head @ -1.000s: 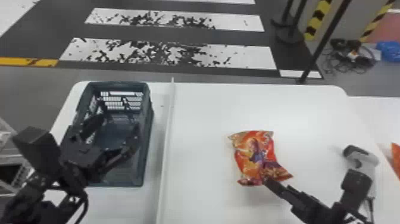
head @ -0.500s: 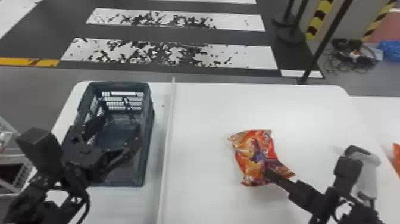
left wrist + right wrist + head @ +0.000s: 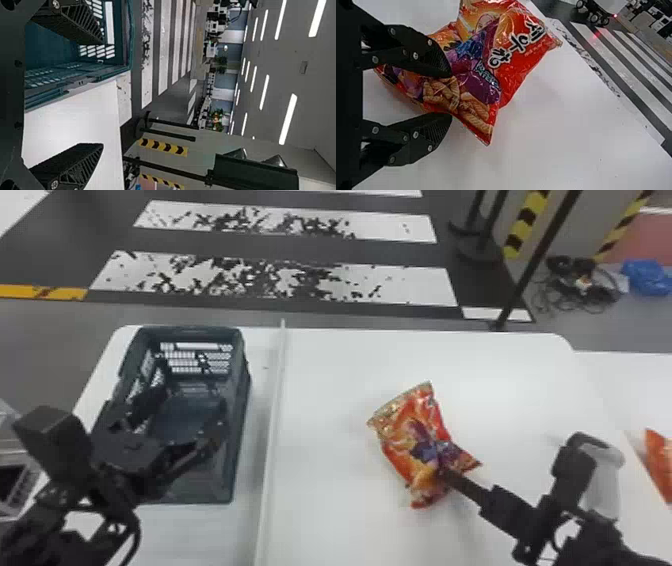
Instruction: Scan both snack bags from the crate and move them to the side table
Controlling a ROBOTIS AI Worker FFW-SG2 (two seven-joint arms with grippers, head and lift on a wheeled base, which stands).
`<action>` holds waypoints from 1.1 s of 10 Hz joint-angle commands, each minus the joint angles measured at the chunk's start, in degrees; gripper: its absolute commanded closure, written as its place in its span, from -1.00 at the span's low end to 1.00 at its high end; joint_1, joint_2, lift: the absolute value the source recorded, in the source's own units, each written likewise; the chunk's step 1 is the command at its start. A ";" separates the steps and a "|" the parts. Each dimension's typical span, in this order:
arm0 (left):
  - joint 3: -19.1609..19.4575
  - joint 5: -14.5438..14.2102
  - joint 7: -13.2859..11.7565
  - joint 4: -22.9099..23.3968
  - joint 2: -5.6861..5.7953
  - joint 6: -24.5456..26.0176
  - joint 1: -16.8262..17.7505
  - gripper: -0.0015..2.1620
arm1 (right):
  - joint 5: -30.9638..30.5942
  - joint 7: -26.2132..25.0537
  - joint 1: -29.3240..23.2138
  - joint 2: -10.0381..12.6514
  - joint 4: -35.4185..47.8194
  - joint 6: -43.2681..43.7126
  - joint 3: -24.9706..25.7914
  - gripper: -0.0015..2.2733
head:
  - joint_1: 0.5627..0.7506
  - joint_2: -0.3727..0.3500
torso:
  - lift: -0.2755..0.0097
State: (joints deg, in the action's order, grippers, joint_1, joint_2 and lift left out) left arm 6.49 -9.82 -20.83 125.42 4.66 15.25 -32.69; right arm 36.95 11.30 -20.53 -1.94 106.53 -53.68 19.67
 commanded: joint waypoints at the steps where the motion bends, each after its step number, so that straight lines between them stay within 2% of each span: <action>1: -0.07 -0.02 0.00 -0.09 0.00 0.00 -0.09 -0.92 | 2.77 1.10 0.32 0.01 -1.24 -0.08 1.60 0.98 | 0.41 -0.12 | 0.40; 4: -0.07 -0.55 0.00 -0.09 0.18 0.00 -0.44 -0.92 | 6.29 1.80 0.14 0.10 -0.89 -0.08 4.15 0.98 | 0.41 -0.16 | 0.40; 6: -0.07 -0.64 0.00 -0.09 0.09 0.00 -0.71 -0.92 | 2.16 0.75 -2.14 0.19 5.00 6.25 3.62 0.98 | 0.41 -0.19 | 0.40; 7: -0.07 -0.64 0.00 -0.09 0.18 0.00 -0.62 -0.92 | -4.87 -1.10 -3.46 0.10 9.05 11.70 1.60 0.98 | 0.41 -0.25 | 0.40; 8: -0.16 -0.81 0.00 -0.09 0.18 0.00 -0.71 -0.92 | -16.21 -3.12 -4.87 -0.08 12.39 18.73 -2.62 0.98 | 0.41 -0.33 | 0.40; 10: -0.16 -0.81 0.00 -0.09 0.18 0.00 -0.71 -0.92 | -35.99 -7.52 -6.36 -1.48 13.53 30.86 -10.97 0.98 | 0.41 -0.41 | 0.40; 11: -0.16 -0.90 0.00 -0.09 0.27 0.00 -0.80 -0.92 | -45.30 -11.21 -7.15 -3.15 12.65 35.78 -15.19 0.98 | 0.41 -0.40 | 0.40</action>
State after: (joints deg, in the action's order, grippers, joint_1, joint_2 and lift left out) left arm 6.33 -10.69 -20.83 125.33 4.89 15.25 -33.47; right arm -3.04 0.22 -27.25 -4.26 119.61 -20.77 6.87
